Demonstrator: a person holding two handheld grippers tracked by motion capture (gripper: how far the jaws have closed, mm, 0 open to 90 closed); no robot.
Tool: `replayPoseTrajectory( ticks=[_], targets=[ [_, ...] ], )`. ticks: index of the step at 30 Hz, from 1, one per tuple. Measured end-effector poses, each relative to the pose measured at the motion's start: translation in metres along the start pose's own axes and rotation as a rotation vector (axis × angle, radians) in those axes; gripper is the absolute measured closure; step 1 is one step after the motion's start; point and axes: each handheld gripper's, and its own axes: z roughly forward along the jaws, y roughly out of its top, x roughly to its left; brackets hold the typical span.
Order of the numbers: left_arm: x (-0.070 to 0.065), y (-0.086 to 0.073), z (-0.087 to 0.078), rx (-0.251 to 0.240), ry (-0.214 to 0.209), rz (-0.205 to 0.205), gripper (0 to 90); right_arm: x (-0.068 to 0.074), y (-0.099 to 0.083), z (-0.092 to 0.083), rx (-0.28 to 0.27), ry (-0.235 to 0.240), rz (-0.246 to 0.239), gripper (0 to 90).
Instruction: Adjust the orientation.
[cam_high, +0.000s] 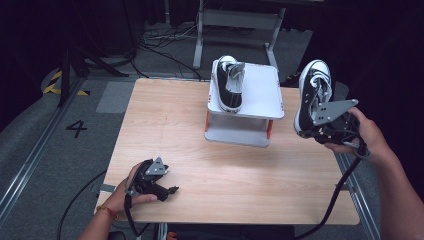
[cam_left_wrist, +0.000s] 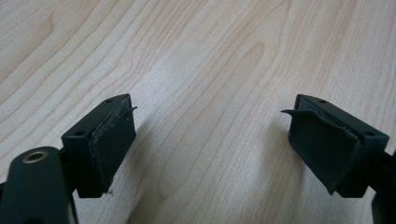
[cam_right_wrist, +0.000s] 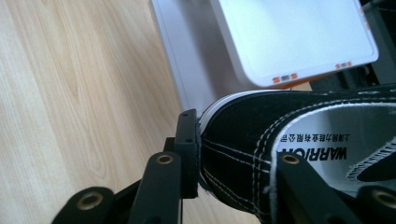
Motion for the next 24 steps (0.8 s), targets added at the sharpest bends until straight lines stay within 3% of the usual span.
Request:
replayPoseTrajectory(
  ticks=[7, 14, 18, 24],
  targets=[
    [0.0, 0.0, 0.0, 0.0, 0.0, 0.002, 15.3, -0.013, 0.023, -0.003, -0.029, -0.006, -0.019, 73.2],
    [0.0, 0.0, 0.0, 0.002, -0.001, 0.002, 15.5, -0.024, 0.046, 0.005, -0.031, -0.018, -0.05, 73.2],
    [0.0, 0.0, 0.0, 0.001, -0.002, 0.003, 15.5, -0.03, 0.057, 0.012, -0.04, -0.015, -0.052, 73.2],
    [0.0, 0.0, -0.001, 0.002, -0.003, 0.006, 15.8, -0.039, 0.079, 0.036, -0.021, 0.015, -0.065, 73.1]
  ],
)
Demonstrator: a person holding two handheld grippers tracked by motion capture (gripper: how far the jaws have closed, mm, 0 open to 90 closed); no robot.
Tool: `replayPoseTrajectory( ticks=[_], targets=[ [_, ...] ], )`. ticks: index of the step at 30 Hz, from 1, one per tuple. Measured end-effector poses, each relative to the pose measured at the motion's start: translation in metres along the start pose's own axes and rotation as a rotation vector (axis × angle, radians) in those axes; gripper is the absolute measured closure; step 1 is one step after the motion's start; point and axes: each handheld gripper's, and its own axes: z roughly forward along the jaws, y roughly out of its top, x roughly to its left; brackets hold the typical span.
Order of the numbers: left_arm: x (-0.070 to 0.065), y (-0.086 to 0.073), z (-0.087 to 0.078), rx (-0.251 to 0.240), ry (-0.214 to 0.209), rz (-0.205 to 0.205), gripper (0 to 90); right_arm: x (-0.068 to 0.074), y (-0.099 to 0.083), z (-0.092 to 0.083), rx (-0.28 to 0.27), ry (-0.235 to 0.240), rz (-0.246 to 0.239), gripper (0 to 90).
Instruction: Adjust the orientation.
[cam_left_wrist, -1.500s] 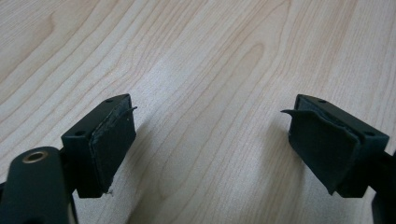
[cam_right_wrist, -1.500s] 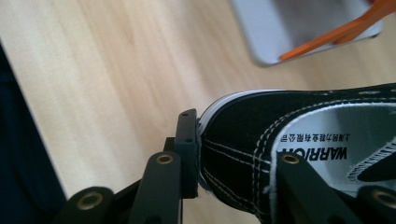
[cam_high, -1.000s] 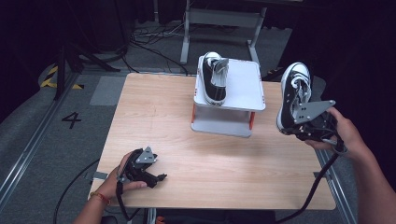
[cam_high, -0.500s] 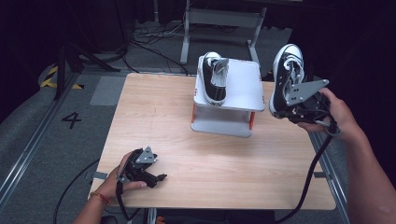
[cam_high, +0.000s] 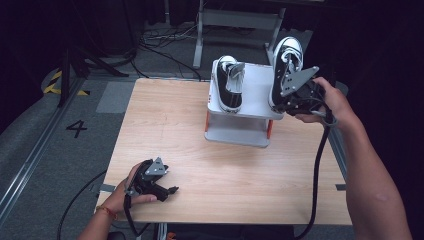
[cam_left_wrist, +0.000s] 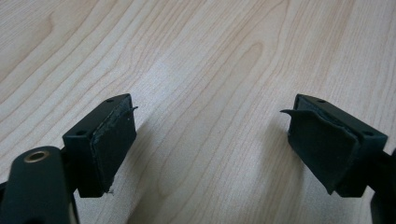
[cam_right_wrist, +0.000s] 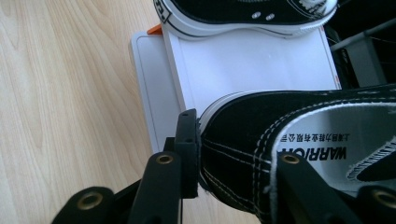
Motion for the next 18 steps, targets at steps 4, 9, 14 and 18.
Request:
replayPoseTrajectory(
  ticks=[4, 9, 14, 18],
  targets=[
    [0.0, 0.0, 0.0, 0.001, 0.0, 0.001, 15.8, -0.002, 0.008, 0.008, 0.006, -0.003, -0.015, 73.2],
    [0.0, 0.0, 0.0, 0.0, 0.002, 0.001, 15.9, 0.0, 0.021, 0.022, 0.026, 0.027, -0.04, 73.1],
    [-0.001, 0.0, -0.001, 0.0, 0.002, 0.001, 16.0, 0.003, 0.028, 0.033, 0.056, 0.025, -0.063, 73.1],
    [-0.001, 0.0, -0.001, 0.0, 0.002, 0.001, 16.0, 0.006, 0.035, 0.042, 0.057, 0.037, -0.076, 73.1]
  ],
)
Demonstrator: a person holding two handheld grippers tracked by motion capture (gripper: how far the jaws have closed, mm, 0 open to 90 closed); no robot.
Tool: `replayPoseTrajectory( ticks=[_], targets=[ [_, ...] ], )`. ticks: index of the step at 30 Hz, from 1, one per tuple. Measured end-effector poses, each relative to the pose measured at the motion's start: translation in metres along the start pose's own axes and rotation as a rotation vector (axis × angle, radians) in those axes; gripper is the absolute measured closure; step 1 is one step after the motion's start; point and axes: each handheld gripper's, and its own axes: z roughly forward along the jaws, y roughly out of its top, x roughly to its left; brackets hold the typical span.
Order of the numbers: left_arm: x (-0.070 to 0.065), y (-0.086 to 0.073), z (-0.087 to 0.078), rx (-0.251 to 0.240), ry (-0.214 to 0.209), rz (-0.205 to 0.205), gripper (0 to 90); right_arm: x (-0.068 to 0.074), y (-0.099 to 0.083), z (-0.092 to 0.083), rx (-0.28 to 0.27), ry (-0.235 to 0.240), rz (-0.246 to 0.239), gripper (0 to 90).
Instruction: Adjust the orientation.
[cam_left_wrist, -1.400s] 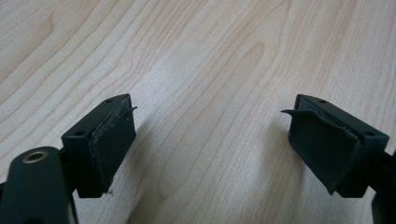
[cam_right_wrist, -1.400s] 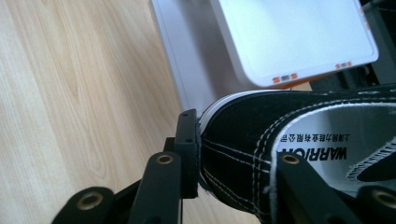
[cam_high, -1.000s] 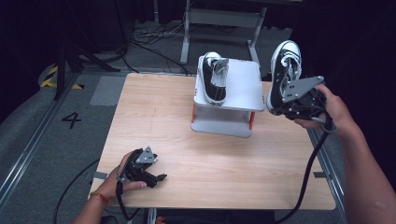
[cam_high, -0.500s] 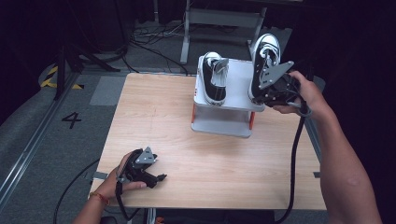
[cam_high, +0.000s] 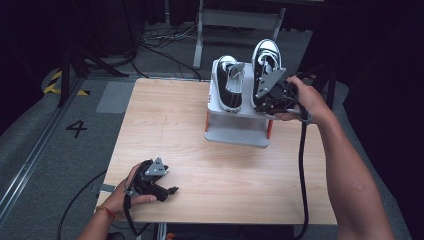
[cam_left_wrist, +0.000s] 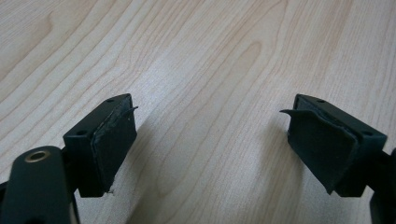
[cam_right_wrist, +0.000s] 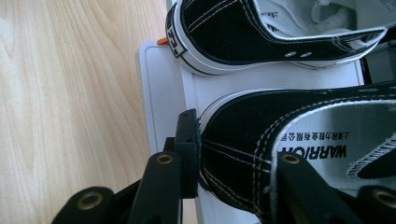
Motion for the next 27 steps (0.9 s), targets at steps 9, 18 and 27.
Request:
replayPoseTrajectory(
  ticks=[9, 18, 27],
  targets=[
    [0.0, -0.001, 0.0, -0.007, -0.01, 0.006, 18.0, 0.004, 0.009, 0.01, 0.0, 0.032, -0.015, 72.7],
    [0.0, -0.001, -0.001, -0.006, -0.011, 0.005, 18.5, 0.006, 0.013, 0.018, 0.011, 0.055, -0.028, 70.0],
    [-0.001, -0.001, -0.001, -0.009, -0.011, 0.008, 19.3, 0.003, 0.013, 0.019, 0.006, 0.044, -0.022, 64.2]
  ],
)
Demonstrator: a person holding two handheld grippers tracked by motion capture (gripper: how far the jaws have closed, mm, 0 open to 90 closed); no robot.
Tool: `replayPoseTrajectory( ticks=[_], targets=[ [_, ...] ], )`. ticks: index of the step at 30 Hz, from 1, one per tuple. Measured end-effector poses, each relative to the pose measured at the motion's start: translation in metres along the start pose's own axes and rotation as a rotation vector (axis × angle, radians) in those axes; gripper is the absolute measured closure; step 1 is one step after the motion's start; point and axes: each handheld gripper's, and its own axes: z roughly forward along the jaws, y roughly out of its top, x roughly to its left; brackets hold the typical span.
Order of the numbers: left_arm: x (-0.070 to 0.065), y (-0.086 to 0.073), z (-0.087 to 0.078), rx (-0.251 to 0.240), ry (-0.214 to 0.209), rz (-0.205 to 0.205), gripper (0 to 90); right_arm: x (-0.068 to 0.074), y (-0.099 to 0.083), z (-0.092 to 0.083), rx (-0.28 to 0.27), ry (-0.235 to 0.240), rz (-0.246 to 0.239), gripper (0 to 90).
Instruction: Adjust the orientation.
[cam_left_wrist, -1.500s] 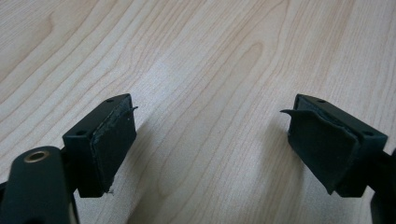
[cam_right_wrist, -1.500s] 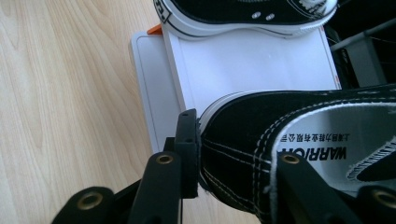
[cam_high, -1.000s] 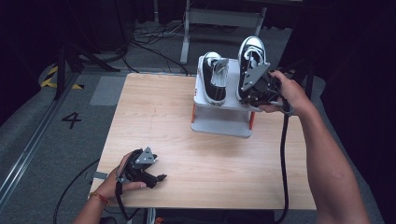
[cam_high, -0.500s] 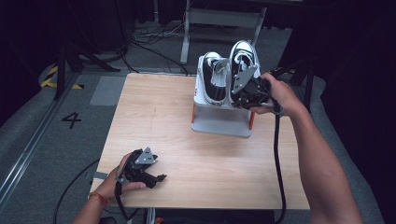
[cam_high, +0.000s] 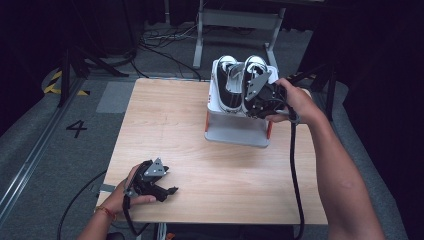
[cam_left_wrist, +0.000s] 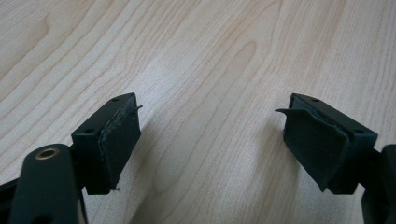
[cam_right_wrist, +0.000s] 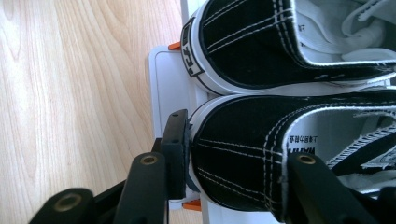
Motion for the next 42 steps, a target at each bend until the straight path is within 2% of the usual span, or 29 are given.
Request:
replayPoseTrajectory(
  ticks=[9, 13, 14, 16, 22, 29, 30, 31, 32, 33, 36, 39, 42],
  targets=[
    [0.0, 0.0, 0.0, 0.002, -0.004, 0.006, 19.3, -0.004, 0.002, 0.001, 0.009, 0.012, -0.008, 64.3],
    [0.001, 0.0, 0.0, 0.001, -0.006, 0.006, 19.4, -0.008, 0.001, 0.002, 0.01, 0.005, 0.009, 64.2],
    [0.0, 0.0, 0.0, 0.001, -0.006, 0.007, 19.5, -0.01, 0.0, 0.005, 0.031, -0.006, 0.009, 64.1],
    [0.0, 0.0, 0.0, 0.0, -0.006, 0.007, 19.5, -0.012, 0.002, 0.006, 0.031, 0.013, 0.018, 63.8],
    [0.0, 0.0, 0.0, 0.0, -0.006, 0.008, 19.5, -0.015, 0.004, 0.007, 0.034, 0.033, -0.022, 63.2],
    [0.0, 0.0, 0.0, 0.001, -0.006, 0.008, 19.5, -0.015, 0.004, 0.006, 0.034, 0.015, -0.019, 56.3],
    [0.001, 0.0, 0.0, 0.001, -0.006, 0.008, 19.5, -0.014, 0.005, 0.006, 0.028, -0.01, -0.023, 48.5],
    [0.0, 0.0, 0.0, 0.001, -0.006, 0.008, 19.5, -0.013, 0.006, 0.006, 0.023, -0.048, -0.023, 45.6],
    [0.0, 0.0, 0.0, 0.001, -0.006, 0.008, 19.5, -0.013, 0.006, 0.006, 0.023, -0.048, -0.023, 45.6],
    [0.0, 0.0, 0.0, 0.0, -0.006, 0.008, 19.5, -0.013, 0.006, 0.005, 0.017, -0.05, -0.011, 39.7],
    [0.0, 0.0, 0.0, 0.0, -0.006, 0.008, 19.5, -0.015, 0.004, 0.002, -0.029, -0.066, 0.024, 35.4],
    [0.0, 0.0, 0.0, 0.0, -0.006, 0.008, 19.5, -0.016, 0.001, 0.002, -0.049, -0.048, 0.049, 32.5],
    [0.0, 0.0, 0.0, 0.0, -0.006, 0.008, 19.5, -0.016, -0.004, -0.002, -0.107, -0.068, 0.088, 29.2]
  ],
)
